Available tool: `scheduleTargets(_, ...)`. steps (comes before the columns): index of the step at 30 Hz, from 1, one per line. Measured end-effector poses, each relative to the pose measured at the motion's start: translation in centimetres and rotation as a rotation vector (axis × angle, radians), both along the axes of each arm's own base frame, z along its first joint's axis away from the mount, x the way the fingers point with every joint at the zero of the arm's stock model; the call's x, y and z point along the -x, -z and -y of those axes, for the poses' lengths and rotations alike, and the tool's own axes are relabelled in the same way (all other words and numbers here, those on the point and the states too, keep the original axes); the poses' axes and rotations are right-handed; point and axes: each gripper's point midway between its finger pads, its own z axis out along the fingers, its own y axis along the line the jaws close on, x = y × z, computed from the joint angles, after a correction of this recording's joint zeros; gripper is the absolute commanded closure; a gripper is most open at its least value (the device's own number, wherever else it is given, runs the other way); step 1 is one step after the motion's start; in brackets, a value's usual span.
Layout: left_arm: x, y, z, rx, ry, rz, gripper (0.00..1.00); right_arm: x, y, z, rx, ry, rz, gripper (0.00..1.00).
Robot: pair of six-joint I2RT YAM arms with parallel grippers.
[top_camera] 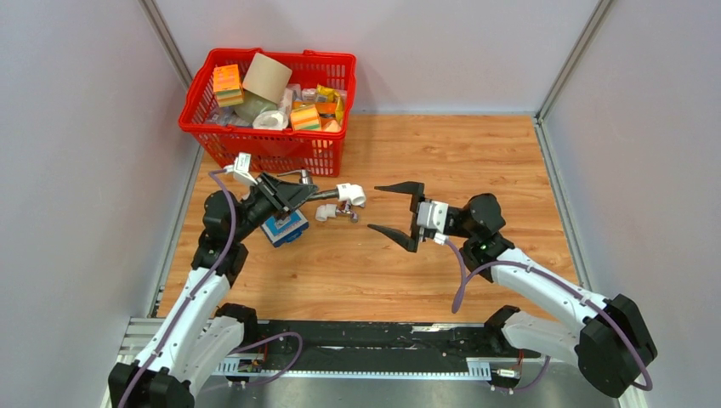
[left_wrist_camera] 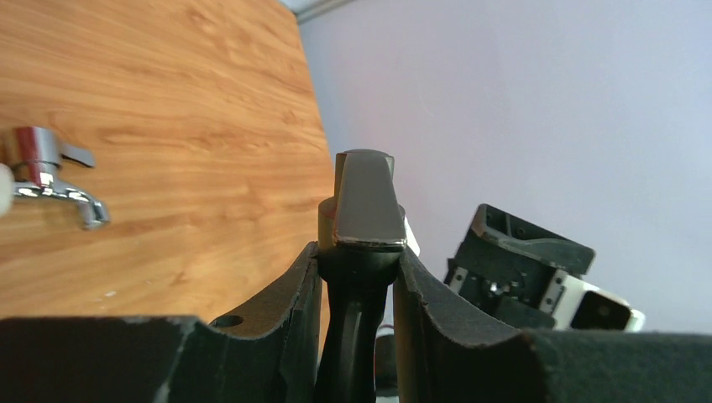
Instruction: Install the water faucets
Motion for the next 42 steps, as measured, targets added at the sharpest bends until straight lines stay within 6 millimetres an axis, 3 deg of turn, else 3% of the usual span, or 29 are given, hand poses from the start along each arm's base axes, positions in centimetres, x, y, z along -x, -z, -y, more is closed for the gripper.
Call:
scheduleTargets(7, 1.5, -2.0, 1.3, 0.088, 0.121, 0.018, 1.0, 2.0, 1.5, -1.9, 0.078, -0.063, 0.121, 0.18)
scheduleTargets(11, 2.3, -2.3, 1.7, 0.091, 0.166, 0.024, 1.0, 2.5, 1.9, -3.2, 0.104, -0.068, 0.178, 0.18)
scheduleTargets(19, 3.6, -2.6, 2.0, 0.087, 0.222, 0.036, 1.0, 1.4, 1.2, -3.4, 0.097, 0.017, 0.265, 0.18)
scheduleTargets(24, 3.9, -2.7, 2.1, 0.085, 0.239, 0.039, 1.0, 0.8, 1.5, -3.6, 0.105, 0.043, 0.287, 0.24)
scheduleTargets(28, 4.1, -2.8, 2.2, 0.084, 0.246, 0.039, 1.0, 0.9, 1.5, -3.8, 0.101, 0.041, 0.29, 0.36)
scheduleTargets(35, 4.3, -2.8, 2.2, 0.067, 0.257, 0.06, 1.0, 1.0, 1.6, -4.3, 0.112, 0.012, 0.247, 0.69)
scheduleTargets(39, 4.3, -3.2, 2.0, 0.017, 0.261, 0.143, 1.0, 0.7, 1.4, -4.6, 0.118, -0.017, 0.16, 0.9)
scheduleTargets(42, 4.3, -4.3, 1.9, -0.045, 0.262, 0.253, 1.0, 0.3, 0.7, -4.9, 0.112, -0.057, 0.044, 0.99)
